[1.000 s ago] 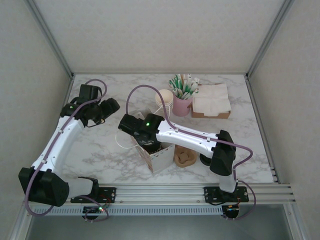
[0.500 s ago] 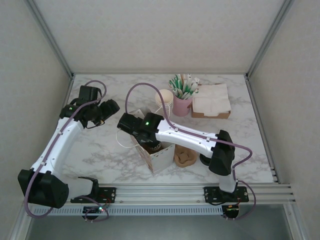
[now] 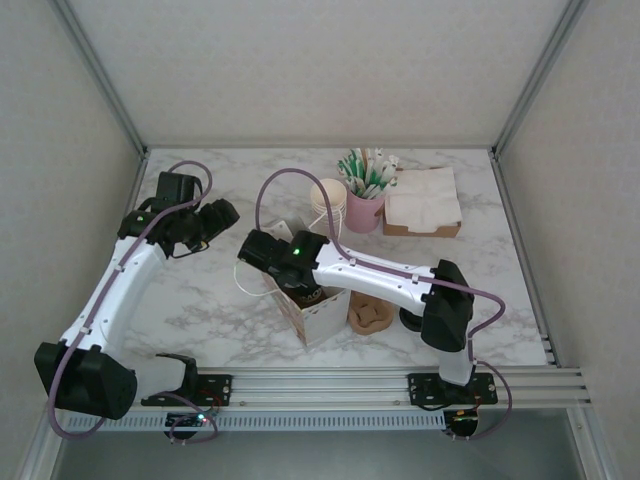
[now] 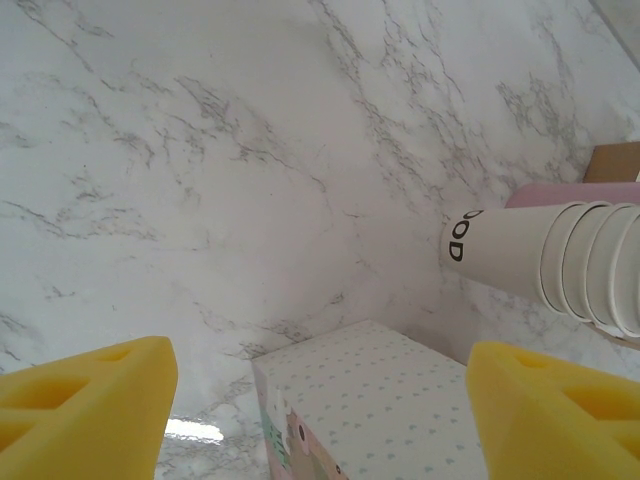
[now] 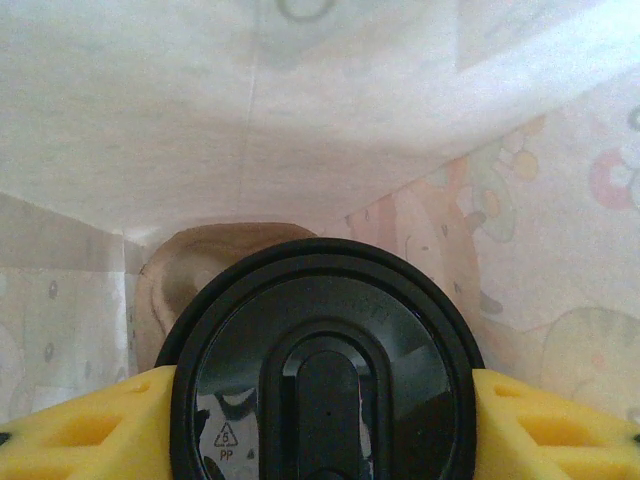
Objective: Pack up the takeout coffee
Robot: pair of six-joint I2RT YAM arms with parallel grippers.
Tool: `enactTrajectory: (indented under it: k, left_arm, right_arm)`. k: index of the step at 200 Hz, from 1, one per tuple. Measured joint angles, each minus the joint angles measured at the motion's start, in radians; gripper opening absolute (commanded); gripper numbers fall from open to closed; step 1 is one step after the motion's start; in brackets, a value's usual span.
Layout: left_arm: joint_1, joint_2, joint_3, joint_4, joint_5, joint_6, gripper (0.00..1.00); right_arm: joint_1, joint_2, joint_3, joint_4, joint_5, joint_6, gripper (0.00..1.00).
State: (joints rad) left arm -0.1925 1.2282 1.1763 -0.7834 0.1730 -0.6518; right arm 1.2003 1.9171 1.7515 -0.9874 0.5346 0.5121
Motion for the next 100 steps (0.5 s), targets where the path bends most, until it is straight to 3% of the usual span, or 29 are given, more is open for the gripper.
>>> enactTrajectory:
  k: [100]
  left_arm:
    - [0.0,-0.021,0.014,-0.026,0.001,0.001,0.78]
  right_arm:
    - [0.002,0.035,0.122,-0.151,0.023,0.011,0.48]
